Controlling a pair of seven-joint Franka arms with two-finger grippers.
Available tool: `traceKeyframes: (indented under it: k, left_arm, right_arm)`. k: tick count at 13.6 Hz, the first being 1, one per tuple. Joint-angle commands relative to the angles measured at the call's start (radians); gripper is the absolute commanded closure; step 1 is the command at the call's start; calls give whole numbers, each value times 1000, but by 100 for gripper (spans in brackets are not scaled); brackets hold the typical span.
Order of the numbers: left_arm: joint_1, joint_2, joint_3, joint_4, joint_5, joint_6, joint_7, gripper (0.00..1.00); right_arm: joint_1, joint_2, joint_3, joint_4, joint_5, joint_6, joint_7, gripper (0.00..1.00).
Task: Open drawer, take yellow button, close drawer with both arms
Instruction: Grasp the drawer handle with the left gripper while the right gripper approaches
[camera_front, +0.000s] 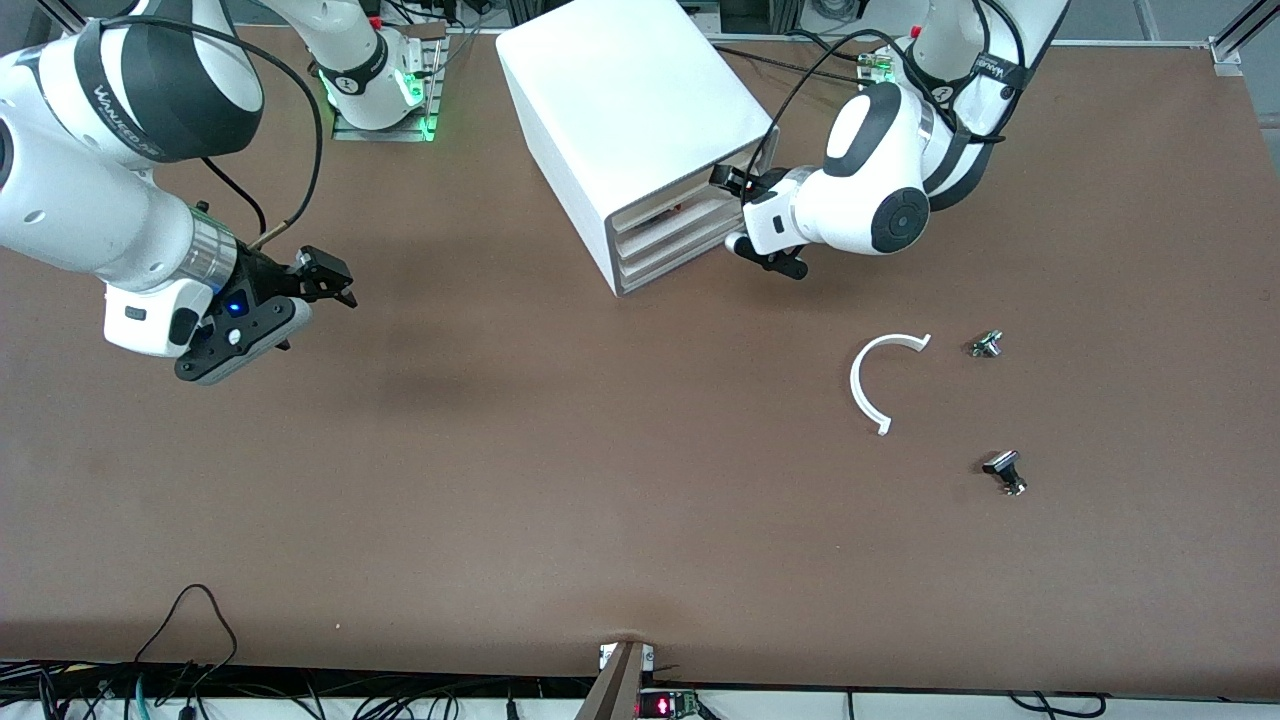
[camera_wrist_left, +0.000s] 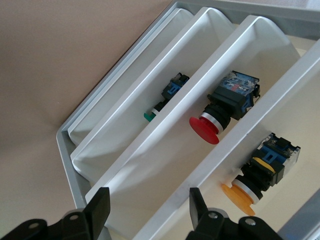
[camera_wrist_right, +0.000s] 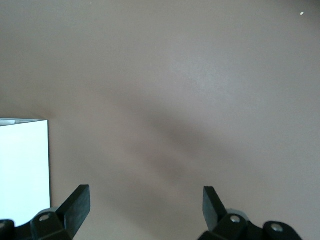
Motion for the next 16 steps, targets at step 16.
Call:
traceKeyframes:
  k: [16]
  left_arm:
    - [-18, 124, 75, 65, -232, -108, 34, 22]
  right_arm:
    - [26, 39, -5, 29, -38, 52, -4, 0]
